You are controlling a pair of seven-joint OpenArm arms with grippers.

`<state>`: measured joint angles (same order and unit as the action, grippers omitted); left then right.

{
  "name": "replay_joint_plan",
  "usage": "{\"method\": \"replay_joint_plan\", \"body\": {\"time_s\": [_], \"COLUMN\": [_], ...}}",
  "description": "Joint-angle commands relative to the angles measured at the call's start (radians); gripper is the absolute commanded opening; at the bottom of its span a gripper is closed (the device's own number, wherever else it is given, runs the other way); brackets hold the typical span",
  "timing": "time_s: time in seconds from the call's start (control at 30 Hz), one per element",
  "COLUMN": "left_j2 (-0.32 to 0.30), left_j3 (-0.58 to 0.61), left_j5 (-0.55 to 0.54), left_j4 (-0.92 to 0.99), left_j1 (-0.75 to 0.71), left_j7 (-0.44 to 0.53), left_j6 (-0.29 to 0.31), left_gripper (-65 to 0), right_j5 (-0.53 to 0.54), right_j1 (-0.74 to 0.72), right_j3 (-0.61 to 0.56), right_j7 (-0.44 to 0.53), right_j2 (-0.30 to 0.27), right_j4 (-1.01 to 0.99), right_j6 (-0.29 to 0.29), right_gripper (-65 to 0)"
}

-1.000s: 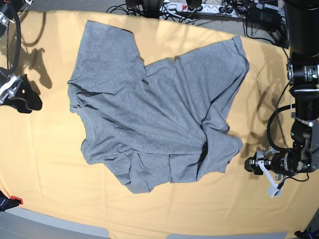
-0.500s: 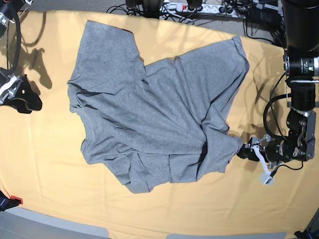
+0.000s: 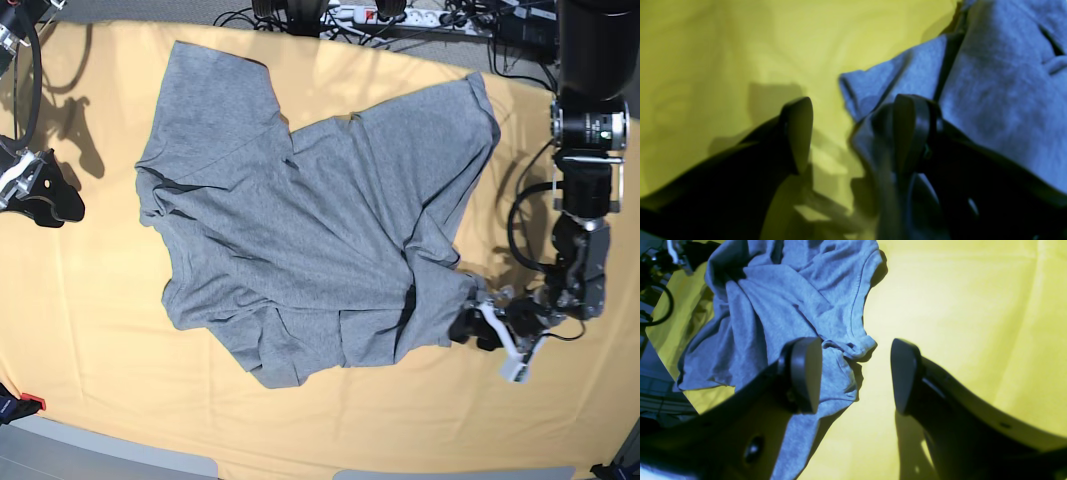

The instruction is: Layout the t-shirt on the table in an organized manner, then fold the t-shirt properly

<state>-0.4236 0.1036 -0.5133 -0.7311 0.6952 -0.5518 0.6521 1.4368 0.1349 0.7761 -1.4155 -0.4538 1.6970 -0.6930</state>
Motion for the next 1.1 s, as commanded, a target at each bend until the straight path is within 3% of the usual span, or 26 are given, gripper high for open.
{"method": "replay_joint_plan", "body": {"time_s": [0.0,0.17,0.3,0.57,0.73,0.9,1.0,1.03,1.07], "left_j2": [-0.005,0.024,0.026,0.068,0.107,0.135,0.135,0.135,0.134], "left_j3": [-0.007,-0.007,-0.007,-0.007,-0.007,-0.006,-0.007,-0.007,-0.007], "left_j5": [0.003,0.091,0.098,0.087,0.087,0.087,0.086,0.082,0.073], "left_j4": [-0.014,-0.014,-0.012,0.038,0.04,0.04,0.039,0.039,0.039], "left_j1": [0.035,-0.001,-0.042,-0.072,-0.074,-0.074,-0.068,-0.064,-0.056], "left_j7": [0.044,0.12,0.168,0.167,0.151,0.116,0.089,0.073,0.055], "left_j6": [-0.015,-0.119,-0.194,-0.193,-0.212,-0.204,-0.205,-0.206,-0.205], "left_gripper": [-25.7,-25.7,-25.7,-26.0,-41.4,-43.6,-61.0,-65.0,-65.0], "right_j5": [0.026,0.025,0.025,0.026,0.026,0.026,0.026,0.026,0.026], "right_j1": [-0.011,-0.011,-0.011,-0.011,-0.011,-0.011,-0.011,-0.011,-0.011], "right_j3": [0.007,0.007,0.007,0.007,0.007,0.007,0.007,0.007,0.007], "right_j7": [0.019,0.019,0.019,0.019,0.019,0.019,0.019,0.019,0.019], "right_j2": [-0.023,-0.023,-0.023,-0.023,-0.023,-0.023,-0.023,-0.024,-0.023], "right_j4": [0.018,0.018,0.018,0.018,0.018,0.018,0.018,0.018,0.018], "right_j6": [-0.005,-0.005,-0.005,-0.005,-0.005,-0.005,-0.005,-0.005,-0.005], "right_gripper": [-30.7,-30.7,-30.7,-30.7,-30.7,-30.7,-30.7,-30.7,-30.7]}}
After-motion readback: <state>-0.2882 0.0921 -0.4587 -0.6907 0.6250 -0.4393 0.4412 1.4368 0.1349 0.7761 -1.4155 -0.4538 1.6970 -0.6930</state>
